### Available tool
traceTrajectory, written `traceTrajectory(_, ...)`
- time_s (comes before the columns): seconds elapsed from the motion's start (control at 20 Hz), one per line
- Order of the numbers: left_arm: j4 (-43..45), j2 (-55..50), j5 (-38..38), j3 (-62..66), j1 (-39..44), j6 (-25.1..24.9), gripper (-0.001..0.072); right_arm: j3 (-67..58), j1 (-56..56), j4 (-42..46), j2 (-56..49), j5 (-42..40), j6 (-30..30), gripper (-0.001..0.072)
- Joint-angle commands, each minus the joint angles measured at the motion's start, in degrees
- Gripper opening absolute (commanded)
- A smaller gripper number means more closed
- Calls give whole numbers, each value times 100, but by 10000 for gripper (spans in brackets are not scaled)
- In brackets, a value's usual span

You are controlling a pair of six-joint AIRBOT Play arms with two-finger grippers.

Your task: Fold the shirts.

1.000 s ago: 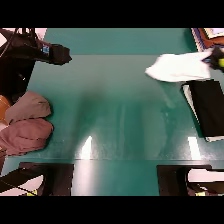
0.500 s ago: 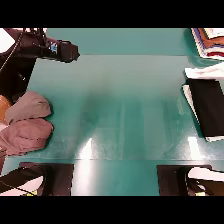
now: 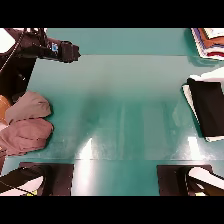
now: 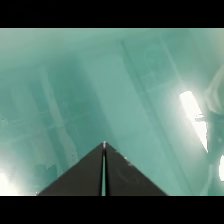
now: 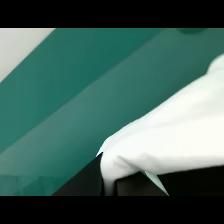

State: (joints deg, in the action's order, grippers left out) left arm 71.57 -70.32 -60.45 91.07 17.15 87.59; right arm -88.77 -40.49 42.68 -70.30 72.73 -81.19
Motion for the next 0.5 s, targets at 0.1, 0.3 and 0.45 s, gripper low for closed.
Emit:
traceTrajectory(0.1,2,-2,-26,7,2,-61,27,1471,-560,1062,933,407,-125,14)
traceTrajectory(0.3,2,-2,-26,7,0,-98,28,2476,-859,2166,1475,496,-238,15)
traceTrajectory(0.45,2,-2,-28,7,0,-107,28,2887,-951,2765,1626,564,-236,205)
